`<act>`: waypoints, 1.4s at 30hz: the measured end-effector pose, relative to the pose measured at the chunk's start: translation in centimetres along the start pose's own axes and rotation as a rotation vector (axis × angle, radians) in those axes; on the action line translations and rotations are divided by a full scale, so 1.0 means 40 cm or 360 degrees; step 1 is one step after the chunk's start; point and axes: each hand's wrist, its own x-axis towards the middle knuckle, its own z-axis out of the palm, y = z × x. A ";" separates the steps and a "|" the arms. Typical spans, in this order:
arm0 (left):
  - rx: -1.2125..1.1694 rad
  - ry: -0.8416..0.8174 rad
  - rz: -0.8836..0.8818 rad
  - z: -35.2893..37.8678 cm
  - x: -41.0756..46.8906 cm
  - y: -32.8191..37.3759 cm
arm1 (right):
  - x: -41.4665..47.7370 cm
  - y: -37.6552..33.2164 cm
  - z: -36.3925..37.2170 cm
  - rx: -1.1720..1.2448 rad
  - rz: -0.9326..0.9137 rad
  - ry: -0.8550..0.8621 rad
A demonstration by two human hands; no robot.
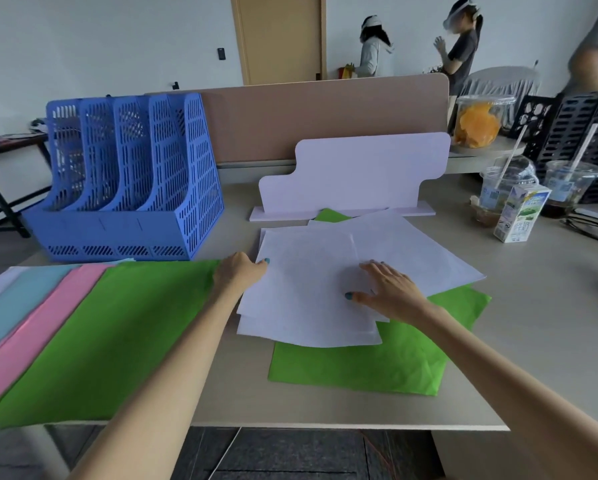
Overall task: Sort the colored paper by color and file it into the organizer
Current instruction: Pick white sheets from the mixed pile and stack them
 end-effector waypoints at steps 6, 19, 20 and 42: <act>-0.0909 -0.0397 -0.0115 0.011 0.005 -0.041 | -0.016 -0.019 -0.010 0.0037 0.0089 0.0078; -0.1353 -0.0154 0.0178 0.000 -0.020 -0.065 | -0.043 0.070 -0.054 0.0356 0.0199 0.0277; -0.1403 -0.0169 0.0148 0.002 -0.024 -0.062 | -0.045 0.073 -0.058 0.0409 0.0203 0.0364; -0.1463 -0.0404 0.0132 0.048 -0.028 0.076 | -0.045 0.073 -0.060 0.0497 0.0151 0.0192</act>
